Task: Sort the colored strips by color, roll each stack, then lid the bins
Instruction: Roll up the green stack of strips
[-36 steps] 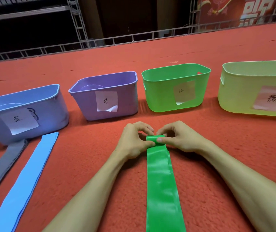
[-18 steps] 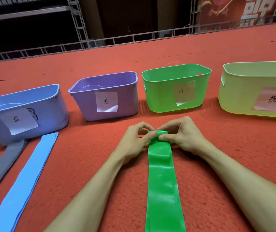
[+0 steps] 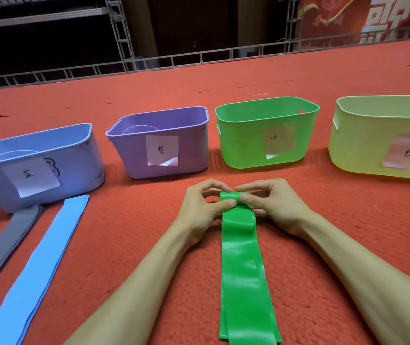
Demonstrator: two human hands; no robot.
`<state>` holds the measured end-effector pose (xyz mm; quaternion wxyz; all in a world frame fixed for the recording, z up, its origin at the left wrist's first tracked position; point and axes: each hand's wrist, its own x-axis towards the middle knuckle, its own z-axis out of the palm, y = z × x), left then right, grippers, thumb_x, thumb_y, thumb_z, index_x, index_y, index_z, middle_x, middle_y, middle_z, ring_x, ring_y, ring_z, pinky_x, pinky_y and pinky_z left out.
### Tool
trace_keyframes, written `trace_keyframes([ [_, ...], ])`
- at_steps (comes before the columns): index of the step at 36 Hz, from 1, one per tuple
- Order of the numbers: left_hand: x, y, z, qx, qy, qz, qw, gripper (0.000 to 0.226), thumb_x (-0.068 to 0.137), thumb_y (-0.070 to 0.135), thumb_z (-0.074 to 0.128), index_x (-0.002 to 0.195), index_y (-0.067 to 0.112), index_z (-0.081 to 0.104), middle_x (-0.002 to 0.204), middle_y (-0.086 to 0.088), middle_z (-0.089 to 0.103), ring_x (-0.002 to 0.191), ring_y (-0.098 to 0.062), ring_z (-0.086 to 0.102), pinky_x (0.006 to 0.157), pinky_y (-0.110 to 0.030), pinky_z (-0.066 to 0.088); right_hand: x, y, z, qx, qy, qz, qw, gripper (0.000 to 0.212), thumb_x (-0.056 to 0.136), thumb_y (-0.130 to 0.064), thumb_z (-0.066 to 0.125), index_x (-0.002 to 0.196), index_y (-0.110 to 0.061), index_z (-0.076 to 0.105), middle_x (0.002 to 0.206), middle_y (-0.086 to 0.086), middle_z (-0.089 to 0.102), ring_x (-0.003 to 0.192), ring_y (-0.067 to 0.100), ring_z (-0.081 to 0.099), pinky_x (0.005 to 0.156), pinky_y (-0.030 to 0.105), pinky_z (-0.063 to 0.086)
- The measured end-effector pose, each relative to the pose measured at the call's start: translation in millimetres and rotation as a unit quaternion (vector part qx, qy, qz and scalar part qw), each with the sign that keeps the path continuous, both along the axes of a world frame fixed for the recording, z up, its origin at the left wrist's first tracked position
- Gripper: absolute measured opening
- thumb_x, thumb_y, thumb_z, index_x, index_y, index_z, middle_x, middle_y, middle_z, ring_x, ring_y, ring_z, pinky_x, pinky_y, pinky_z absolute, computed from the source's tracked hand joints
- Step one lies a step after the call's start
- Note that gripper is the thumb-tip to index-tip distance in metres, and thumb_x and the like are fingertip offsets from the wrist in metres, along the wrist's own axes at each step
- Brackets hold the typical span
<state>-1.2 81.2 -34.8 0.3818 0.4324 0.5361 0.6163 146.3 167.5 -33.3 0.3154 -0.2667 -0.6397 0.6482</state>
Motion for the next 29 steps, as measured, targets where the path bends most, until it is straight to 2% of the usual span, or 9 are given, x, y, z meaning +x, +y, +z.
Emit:
trace_keyframes([
  [3, 0.8, 0.7, -1.1, 0.003, -0.007, 0.005, 1.0, 0.03, 0.073, -0.016, 0.068, 0.077, 0.014, 0.062, 0.085, -0.001, 0.068, 0.069, -0.024, 0.063, 0.06, -0.032, 0.051, -1.2, -1.4, 0.9, -0.016, -0.001, 0.004, 1.0, 0.02, 0.084, -0.009, 0.066, 0.103, -0.002, 0.068, 0.097, 0.03, 0.068, 0.08, 0.03, 0.065, 0.07, 0.033, 0.058],
  [7, 2.6, 1.5, -2.2, 0.015, 0.035, 0.013, 0.999, 0.034, 0.07, -0.018, 0.069, 0.077, 0.014, 0.061, 0.089, -0.004, 0.065, 0.07, -0.02, 0.06, 0.064, -0.033, 0.052, -2.5, -2.7, 1.4, -0.001, -0.003, -0.007, 1.0, 0.015, 0.084, -0.008, 0.067, 0.096, 0.0, 0.07, 0.089, 0.027, 0.07, 0.068, 0.023, 0.064, 0.059, 0.026, 0.057],
  [12, 6.6, 0.8, -1.1, 0.001, -0.002, -0.001, 1.0, 0.032, 0.072, -0.018, 0.067, 0.078, 0.013, 0.061, 0.089, -0.003, 0.065, 0.067, -0.018, 0.06, 0.045, -0.021, 0.047, -3.4, -2.2, -1.9, 0.011, 0.013, -0.025, 1.0, 0.011, 0.079, -0.001, 0.07, 0.091, 0.001, 0.07, 0.082, 0.013, 0.073, 0.067, 0.016, 0.067, 0.054, 0.024, 0.054],
  [13, 5.9, 1.1, -1.7, -0.002, -0.011, -0.005, 1.0, 0.032, 0.073, -0.017, 0.067, 0.079, 0.014, 0.062, 0.088, -0.002, 0.066, 0.07, -0.022, 0.061, 0.047, -0.022, 0.048, -3.3, -2.2, -2.1, 0.01, 0.017, -0.026, 0.999, 0.013, 0.079, 0.0, 0.07, 0.092, 0.001, 0.07, 0.083, 0.013, 0.073, 0.068, 0.016, 0.067, 0.056, 0.025, 0.056],
  [16, 4.6, 2.0, -1.5, -0.004, -0.039, -0.025, 0.999, 0.027, 0.075, -0.009, 0.07, 0.084, 0.016, 0.066, 0.095, -0.004, 0.068, 0.081, -0.026, 0.063, 0.068, -0.034, 0.053, -2.6, -2.2, -1.4, 0.014, 0.028, -0.035, 0.999, 0.016, 0.076, 0.002, 0.072, 0.092, -0.001, 0.071, 0.08, 0.009, 0.074, 0.068, 0.015, 0.068, 0.057, 0.024, 0.056],
  [19, 5.6, 2.6, 1.2, -0.011, -0.086, -0.025, 0.996, 0.017, 0.084, -0.003, 0.063, 0.096, 0.009, 0.062, 0.105, -0.015, 0.061, 0.075, -0.019, 0.066, 0.067, -0.028, 0.056, -1.8, -2.6, -1.3, 0.008, 0.042, -0.049, 0.998, 0.018, 0.073, 0.004, 0.074, 0.09, -0.002, 0.071, 0.08, 0.009, 0.074, 0.068, 0.015, 0.068, 0.053, 0.022, 0.053],
  [23, 7.5, 4.8, -1.5, -0.032, -0.033, -0.015, 0.999, 0.003, 0.091, 0.008, 0.059, 0.092, 0.01, 0.061, 0.094, -0.014, 0.064, 0.071, -0.015, 0.066, 0.062, -0.024, 0.056, -1.7, -2.7, -0.7, 0.011, 0.044, -0.064, 0.997, 0.02, 0.071, 0.005, 0.075, 0.088, -0.004, 0.071, 0.088, 0.014, 0.073, 0.07, 0.018, 0.068, 0.051, 0.022, 0.052],
  [26, 9.4, 5.6, -1.9, -0.041, -0.009, -0.013, 0.999, 0.005, 0.093, 0.011, 0.058, 0.089, 0.012, 0.061, 0.082, -0.011, 0.064, 0.065, -0.013, 0.064, 0.058, -0.023, 0.054, -1.1, -2.7, 0.7, 0.012, 0.049, -0.074, 0.996, 0.022, 0.07, 0.008, 0.075, 0.089, -0.003, 0.071, 0.089, 0.015, 0.073, 0.067, 0.017, 0.068, 0.048, 0.022, 0.051],
  [29, 9.2, 4.5, -1.3, -0.034, 0.013, -0.01, 0.999, 0.004, 0.091, 0.012, 0.06, 0.089, 0.011, 0.063, 0.082, -0.013, 0.064, 0.069, -0.018, 0.062, 0.061, -0.028, 0.054, -0.9, -3.4, 0.0, 0.025, 0.044, -0.07, 0.996, 0.022, 0.07, 0.009, 0.075, 0.088, -0.003, 0.072, 0.089, 0.018, 0.073, 0.065, 0.016, 0.066, 0.044, 0.02, 0.047],
])
